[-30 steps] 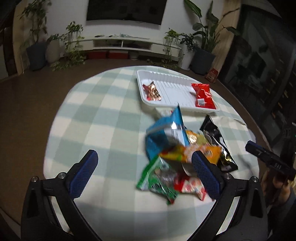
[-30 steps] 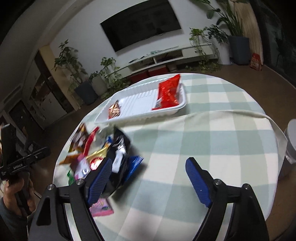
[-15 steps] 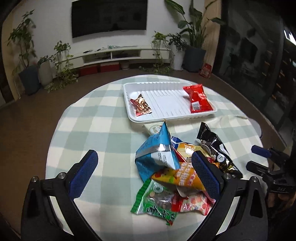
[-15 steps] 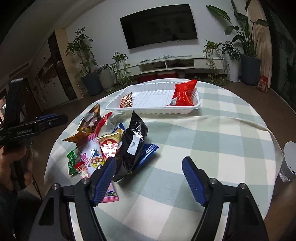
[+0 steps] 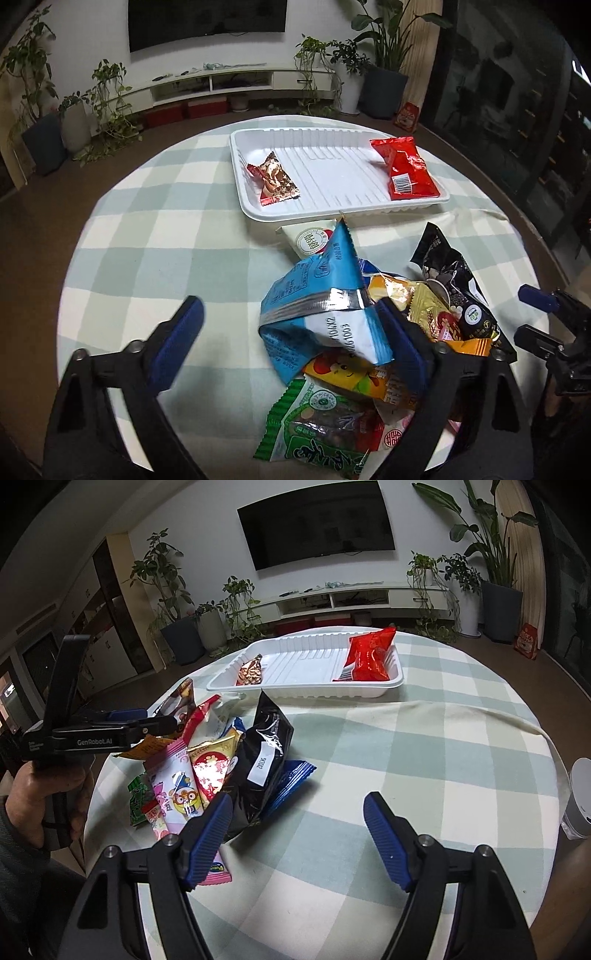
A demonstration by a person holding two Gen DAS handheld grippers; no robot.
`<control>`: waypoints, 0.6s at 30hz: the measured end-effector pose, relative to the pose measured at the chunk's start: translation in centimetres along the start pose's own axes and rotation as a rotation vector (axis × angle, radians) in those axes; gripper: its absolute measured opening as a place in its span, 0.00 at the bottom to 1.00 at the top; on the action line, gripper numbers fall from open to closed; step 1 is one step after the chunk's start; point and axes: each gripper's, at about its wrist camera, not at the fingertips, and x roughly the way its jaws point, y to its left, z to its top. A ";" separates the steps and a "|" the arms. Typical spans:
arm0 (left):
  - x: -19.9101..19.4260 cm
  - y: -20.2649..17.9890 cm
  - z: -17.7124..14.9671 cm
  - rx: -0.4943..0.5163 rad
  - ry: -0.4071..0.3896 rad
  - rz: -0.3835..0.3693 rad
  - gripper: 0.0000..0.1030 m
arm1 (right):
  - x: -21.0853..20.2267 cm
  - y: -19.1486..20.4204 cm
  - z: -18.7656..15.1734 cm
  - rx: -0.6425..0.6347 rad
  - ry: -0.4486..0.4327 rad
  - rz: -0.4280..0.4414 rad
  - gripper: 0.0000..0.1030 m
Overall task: Organize snacks
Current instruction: 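Grasp the blue packet with the left tool while the right tool grasps the black packet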
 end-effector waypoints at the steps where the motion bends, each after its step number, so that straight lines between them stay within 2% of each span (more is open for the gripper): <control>1: 0.2 0.2 0.0 -0.008 0.002 -0.014 0.76 | 0.1 0.0 0.0 0.000 0.001 0.001 0.75; 4: 1.0 0.8 -0.1 -0.015 0.017 -0.039 0.67 | 0.1 0.3 0.0 -0.006 0.005 0.004 0.75; 6: 1.6 0.8 -0.3 -0.012 0.027 -0.060 0.55 | 0.2 0.4 0.0 -0.008 0.006 0.004 0.75; 18: 1.6 1.0 -0.9 -0.034 0.013 -0.068 0.49 | 0.1 0.1 0.1 -0.002 -0.012 -0.011 0.72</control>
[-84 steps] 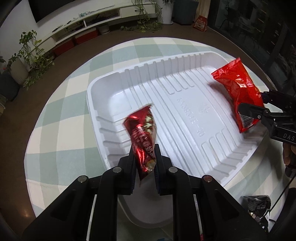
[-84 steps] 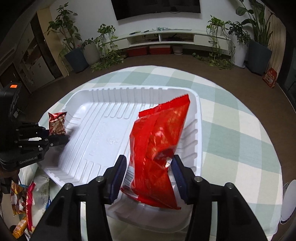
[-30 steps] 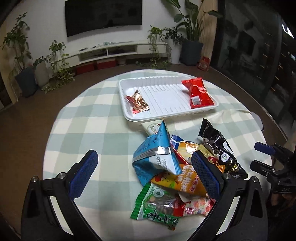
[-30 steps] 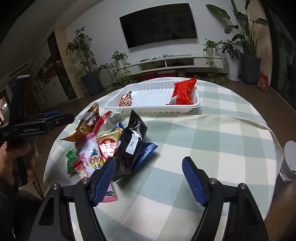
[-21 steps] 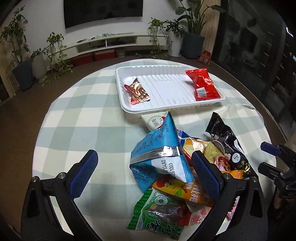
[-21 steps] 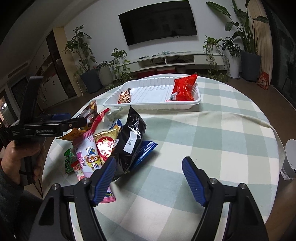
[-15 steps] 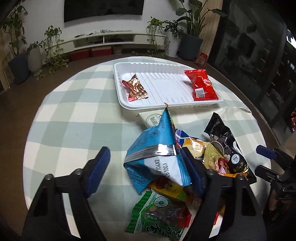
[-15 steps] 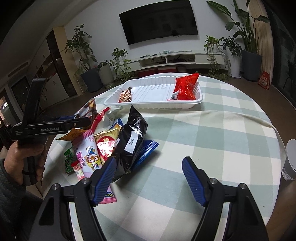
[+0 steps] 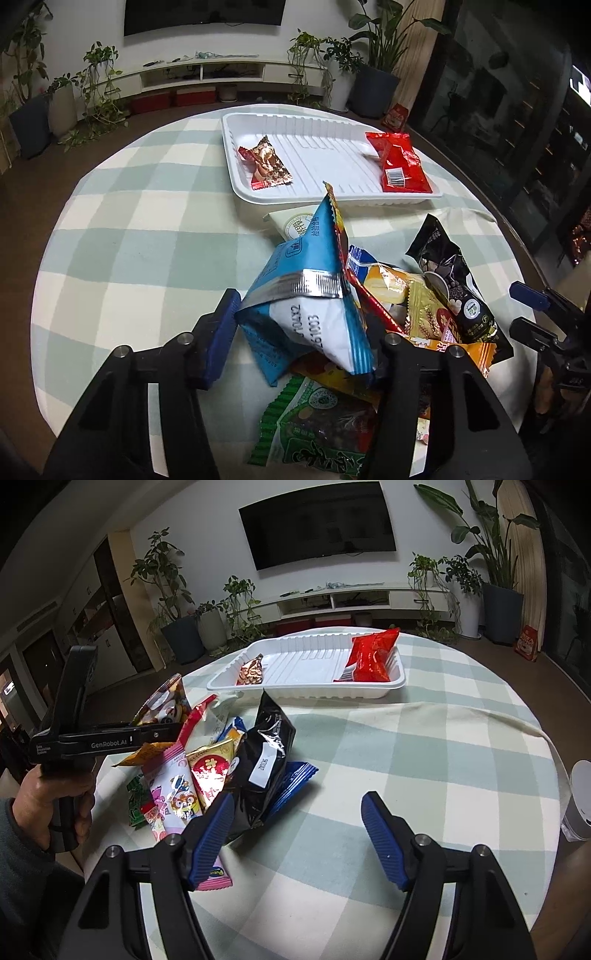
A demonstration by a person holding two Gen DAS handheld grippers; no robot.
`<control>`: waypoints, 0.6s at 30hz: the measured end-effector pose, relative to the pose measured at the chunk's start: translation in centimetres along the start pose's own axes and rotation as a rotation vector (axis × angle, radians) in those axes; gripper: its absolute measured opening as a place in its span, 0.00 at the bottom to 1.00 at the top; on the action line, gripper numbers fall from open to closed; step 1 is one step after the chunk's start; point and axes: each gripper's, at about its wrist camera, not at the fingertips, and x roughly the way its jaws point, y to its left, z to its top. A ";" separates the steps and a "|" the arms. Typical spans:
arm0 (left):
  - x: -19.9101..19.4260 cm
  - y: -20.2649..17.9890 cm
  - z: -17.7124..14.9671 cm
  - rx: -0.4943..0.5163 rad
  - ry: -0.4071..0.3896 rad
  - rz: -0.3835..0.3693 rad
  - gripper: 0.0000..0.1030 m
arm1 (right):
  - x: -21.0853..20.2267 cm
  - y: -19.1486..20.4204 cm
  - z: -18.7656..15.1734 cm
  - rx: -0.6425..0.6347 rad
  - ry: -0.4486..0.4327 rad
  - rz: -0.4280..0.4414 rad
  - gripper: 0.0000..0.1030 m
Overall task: Organize snacks
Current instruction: 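Grasp the blue packet with the left tool while the right tool grasps the black packet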
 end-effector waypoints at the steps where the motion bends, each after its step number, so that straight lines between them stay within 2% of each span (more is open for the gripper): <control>1: -0.2 0.1 -0.1 -0.007 -0.002 -0.001 0.49 | 0.0 -0.1 0.0 0.005 -0.001 -0.002 0.72; 11: -1.1 1.1 -0.5 -0.061 -0.020 -0.018 0.46 | 0.0 0.8 2.5 -0.050 -0.040 -0.004 0.72; 13: -1.2 1.3 -0.6 -0.070 -0.024 -0.016 0.45 | 0.8 1.2 3.3 -0.057 -0.021 0.006 0.68; 15: -1.2 1.6 -0.7 -0.085 -0.025 -0.020 0.45 | 2.1 1.6 3.8 -0.056 0.028 0.019 0.58; 18: -1.2 1.8 -0.8 -0.095 -0.025 -0.022 0.45 | 4.1 1.9 3.9 -0.044 0.097 0.021 0.54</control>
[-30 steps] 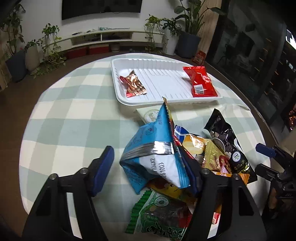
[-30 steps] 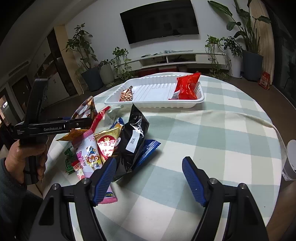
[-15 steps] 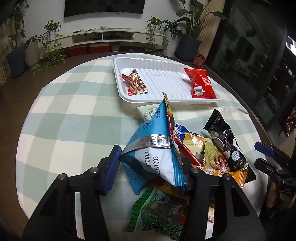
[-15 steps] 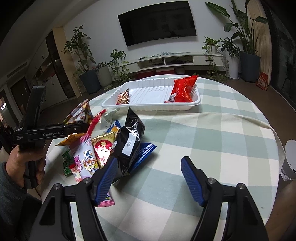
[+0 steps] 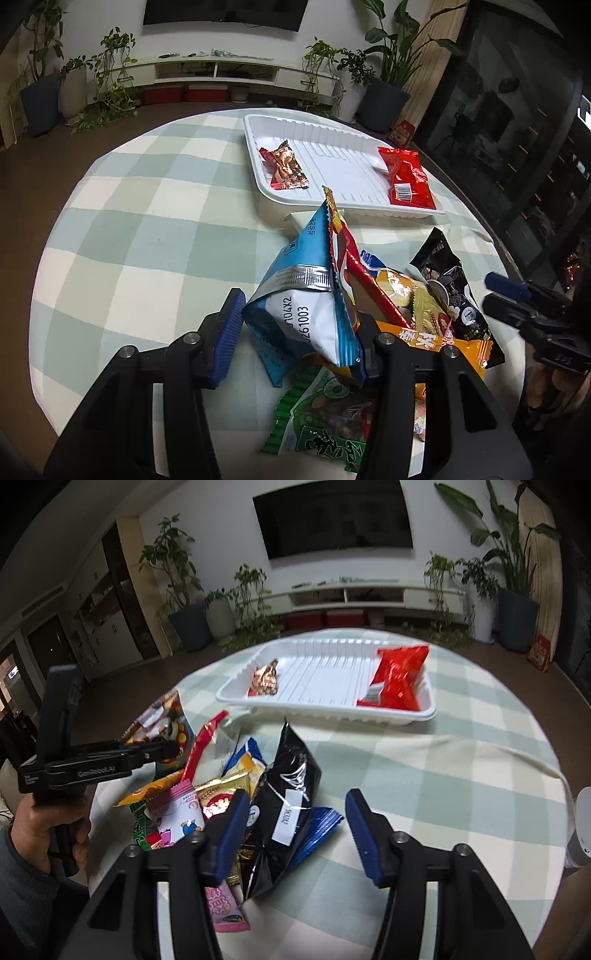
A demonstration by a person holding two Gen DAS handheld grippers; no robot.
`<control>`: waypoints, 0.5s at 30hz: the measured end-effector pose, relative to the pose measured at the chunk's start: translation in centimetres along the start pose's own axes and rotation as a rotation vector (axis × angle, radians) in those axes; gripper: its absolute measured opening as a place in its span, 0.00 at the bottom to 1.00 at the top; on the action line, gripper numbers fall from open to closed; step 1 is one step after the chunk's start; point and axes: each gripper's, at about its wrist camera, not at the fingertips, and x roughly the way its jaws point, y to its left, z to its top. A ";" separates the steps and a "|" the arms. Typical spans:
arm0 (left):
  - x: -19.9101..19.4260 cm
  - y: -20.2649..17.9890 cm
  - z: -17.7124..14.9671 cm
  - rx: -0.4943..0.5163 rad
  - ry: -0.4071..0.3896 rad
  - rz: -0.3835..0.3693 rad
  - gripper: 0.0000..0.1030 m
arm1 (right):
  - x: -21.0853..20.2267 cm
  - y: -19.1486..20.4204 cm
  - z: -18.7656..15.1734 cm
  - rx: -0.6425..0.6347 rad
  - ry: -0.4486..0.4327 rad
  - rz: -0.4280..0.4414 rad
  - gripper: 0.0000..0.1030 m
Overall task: Organize snacks
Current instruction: 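Grasp the blue packet with the left tool while the right tool grasps the black packet, then carry the blue and black packets into the white tray and release them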
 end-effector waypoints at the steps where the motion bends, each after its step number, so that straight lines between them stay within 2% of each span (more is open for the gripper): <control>1: 0.0 0.1 0.0 -0.003 0.001 0.000 0.45 | 0.5 0.0 -0.1 0.011 0.025 0.006 0.54; 3: 0.0 0.2 -0.1 -0.008 0.002 -0.003 0.46 | 1.0 0.0 -0.4 0.025 0.048 0.026 0.54; 12: 0.2 0.0 0.0 -0.005 0.002 -0.003 0.45 | 1.2 1.6 -0.1 -0.027 0.053 0.026 0.54; 15: 0.2 0.0 0.0 -0.006 0.003 -0.003 0.45 | 1.7 2.3 -0.2 -0.071 0.073 -0.011 0.54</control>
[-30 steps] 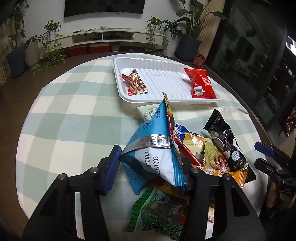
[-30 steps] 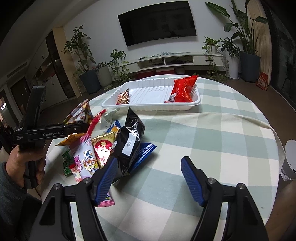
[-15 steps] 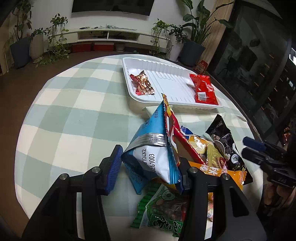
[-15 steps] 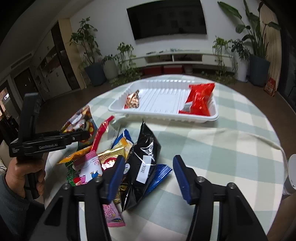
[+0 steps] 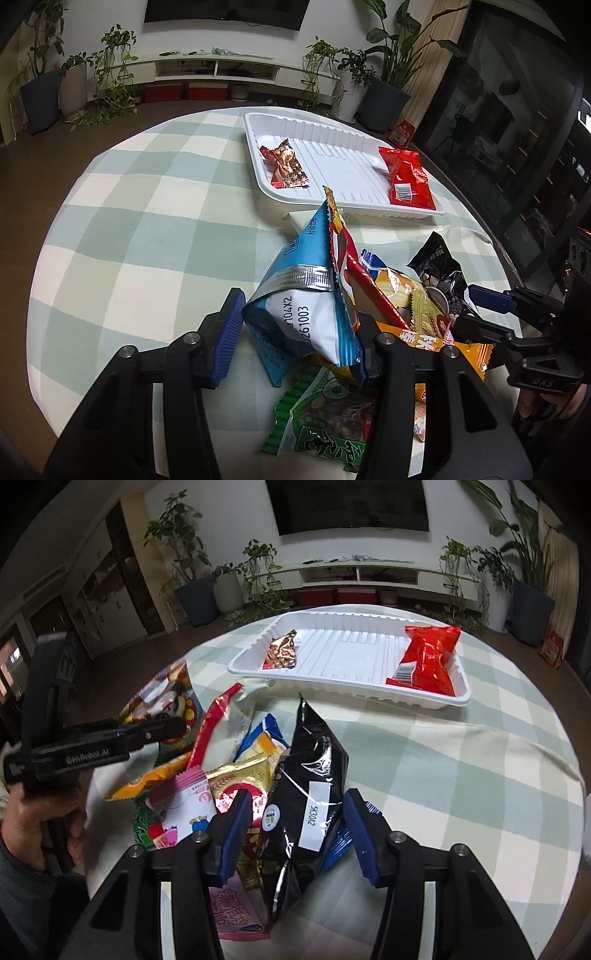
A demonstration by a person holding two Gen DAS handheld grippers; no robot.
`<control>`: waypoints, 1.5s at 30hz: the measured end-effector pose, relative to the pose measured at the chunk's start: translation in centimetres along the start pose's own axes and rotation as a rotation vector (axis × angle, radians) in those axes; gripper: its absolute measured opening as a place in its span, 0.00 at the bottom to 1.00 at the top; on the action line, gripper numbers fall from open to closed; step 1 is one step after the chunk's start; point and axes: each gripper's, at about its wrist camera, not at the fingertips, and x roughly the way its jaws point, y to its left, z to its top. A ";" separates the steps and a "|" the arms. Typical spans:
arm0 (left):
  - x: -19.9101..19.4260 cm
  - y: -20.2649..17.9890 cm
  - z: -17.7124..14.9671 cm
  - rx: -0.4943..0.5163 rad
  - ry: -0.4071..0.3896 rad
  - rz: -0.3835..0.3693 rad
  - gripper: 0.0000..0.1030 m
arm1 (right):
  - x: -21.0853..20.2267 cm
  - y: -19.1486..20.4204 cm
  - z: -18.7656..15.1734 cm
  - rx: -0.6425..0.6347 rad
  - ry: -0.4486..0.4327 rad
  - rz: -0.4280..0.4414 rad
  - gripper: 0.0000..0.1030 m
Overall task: Organize snacks
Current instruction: 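Carry the blue and black packets into the white tray and release them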
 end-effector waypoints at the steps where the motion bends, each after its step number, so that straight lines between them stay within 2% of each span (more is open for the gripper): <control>1: 0.0 0.0 0.0 -0.002 0.000 -0.001 0.45 | 0.3 -0.1 -0.1 0.008 0.012 0.000 0.54; 5: -0.1 0.0 0.0 -0.005 0.002 -0.003 0.45 | 0.7 -1.0 -0.4 0.049 0.035 0.000 0.54; 8: -0.1 0.0 0.0 -0.005 0.001 -0.002 0.45 | 0.6 -1.2 -0.4 0.050 0.035 0.004 0.48; 13: -0.1 0.0 0.0 -0.004 0.001 -0.003 0.45 | 0.6 -1.3 -0.5 0.055 0.026 0.014 0.45; 26: -0.7 0.0 0.1 -0.013 -0.012 -0.010 0.45 | -1.5 -2.1 -0.8 0.092 -0.047 0.027 0.38; 31: -1.0 0.1 0.0 -0.016 -0.022 -0.009 0.45 | -1.6 -2.3 -0.9 0.092 -0.043 0.023 0.37; 39: -1.8 0.3 0.1 -0.032 -0.043 -0.031 0.45 | -3.8 -2.9 -0.3 0.123 -0.111 0.027 0.36; 45: -3.5 0.2 0.6 -0.035 -0.079 -0.044 0.45 | -6.3 -5.4 0.9 0.176 -0.177 0.018 0.36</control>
